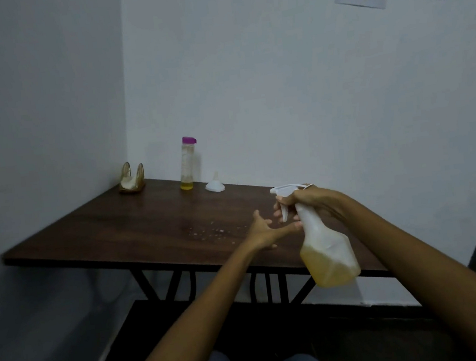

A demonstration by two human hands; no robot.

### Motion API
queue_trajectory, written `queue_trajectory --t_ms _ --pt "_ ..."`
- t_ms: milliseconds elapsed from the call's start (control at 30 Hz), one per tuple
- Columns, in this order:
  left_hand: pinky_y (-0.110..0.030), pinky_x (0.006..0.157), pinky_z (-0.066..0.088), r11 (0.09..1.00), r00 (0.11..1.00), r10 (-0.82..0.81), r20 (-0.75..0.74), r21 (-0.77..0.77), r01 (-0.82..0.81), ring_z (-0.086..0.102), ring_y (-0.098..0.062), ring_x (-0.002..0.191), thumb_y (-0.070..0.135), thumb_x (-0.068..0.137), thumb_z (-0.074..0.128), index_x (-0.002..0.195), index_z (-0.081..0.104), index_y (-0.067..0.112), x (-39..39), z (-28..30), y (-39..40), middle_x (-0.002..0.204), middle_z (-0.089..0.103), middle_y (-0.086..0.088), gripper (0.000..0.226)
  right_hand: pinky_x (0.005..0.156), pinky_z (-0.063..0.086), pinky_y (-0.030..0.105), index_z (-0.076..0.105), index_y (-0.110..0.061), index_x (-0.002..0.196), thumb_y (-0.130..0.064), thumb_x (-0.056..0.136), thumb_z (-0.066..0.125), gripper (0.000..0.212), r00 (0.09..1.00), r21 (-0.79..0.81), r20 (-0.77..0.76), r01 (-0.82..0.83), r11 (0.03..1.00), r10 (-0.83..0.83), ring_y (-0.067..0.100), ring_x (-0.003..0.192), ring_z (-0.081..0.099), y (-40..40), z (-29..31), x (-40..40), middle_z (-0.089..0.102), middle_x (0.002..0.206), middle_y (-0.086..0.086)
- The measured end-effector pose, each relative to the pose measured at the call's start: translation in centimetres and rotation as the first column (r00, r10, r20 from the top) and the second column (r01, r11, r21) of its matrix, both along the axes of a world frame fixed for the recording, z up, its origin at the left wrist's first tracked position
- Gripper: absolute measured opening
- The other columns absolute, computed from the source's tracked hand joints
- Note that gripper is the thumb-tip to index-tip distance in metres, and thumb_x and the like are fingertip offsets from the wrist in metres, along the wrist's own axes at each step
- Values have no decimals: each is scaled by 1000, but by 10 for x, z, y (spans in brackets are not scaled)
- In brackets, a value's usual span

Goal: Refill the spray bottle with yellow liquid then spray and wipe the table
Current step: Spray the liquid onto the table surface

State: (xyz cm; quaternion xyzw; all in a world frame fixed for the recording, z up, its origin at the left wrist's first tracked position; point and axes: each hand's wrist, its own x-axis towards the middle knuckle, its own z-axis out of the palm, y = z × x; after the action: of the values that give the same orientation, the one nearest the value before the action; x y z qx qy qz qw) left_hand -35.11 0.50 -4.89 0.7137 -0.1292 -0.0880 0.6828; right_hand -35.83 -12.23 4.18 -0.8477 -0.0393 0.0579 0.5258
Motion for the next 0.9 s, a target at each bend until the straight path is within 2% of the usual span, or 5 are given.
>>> queue_trajectory --t_ms 167,300,567,733,900 --pt "-40 81 57 919 904 393 166 -48 -391 64 -25 100 40 78 71 126 49 6 14 -6 48 114 64 -15 62 49 28 25 47 -20 60 -9 88 55 32 990 -15 115 79 997 -77 14 54 37 13 -12 0 38 57 4" --pt "-42 78 57 784 747 614 254 -90 -614 67 -28 83 29 92 55 93 62 6 21 -1 94 94 71 -15 24 44 42 17 58 -23 85 0 92 49 26 998 -35 24 56 998 -55 13 59 57 10 -10 1 58 46 -3" --pt "-45 83 54 663 629 729 270 -52 -747 66 -31 87 20 97 46 99 63 2 22 5 132 95 71 -14 25 46 28 21 67 -18 78 -5 82 56 18 992 83 121 33 996 -43 12 45 40 36 -14 5 43 51 -1" --pt "-46 82 53 651 616 736 281 -47 -757 65 -33 88 17 95 45 95 64 0 22 7 140 95 71 -16 25 51 47 19 65 -20 92 -16 93 52 14 998 -141 43 -42 989 49 12 70 68 37 -1 7 69 64 1" --pt "-47 86 52 646 615 743 264 -43 -763 65 -32 90 15 95 45 95 64 0 23 9 145 96 71 -16 24 46 27 21 59 -21 67 -9 87 56 23 995 59 100 -15 998 9 13 49 38 48 -14 17 41 47 -3"
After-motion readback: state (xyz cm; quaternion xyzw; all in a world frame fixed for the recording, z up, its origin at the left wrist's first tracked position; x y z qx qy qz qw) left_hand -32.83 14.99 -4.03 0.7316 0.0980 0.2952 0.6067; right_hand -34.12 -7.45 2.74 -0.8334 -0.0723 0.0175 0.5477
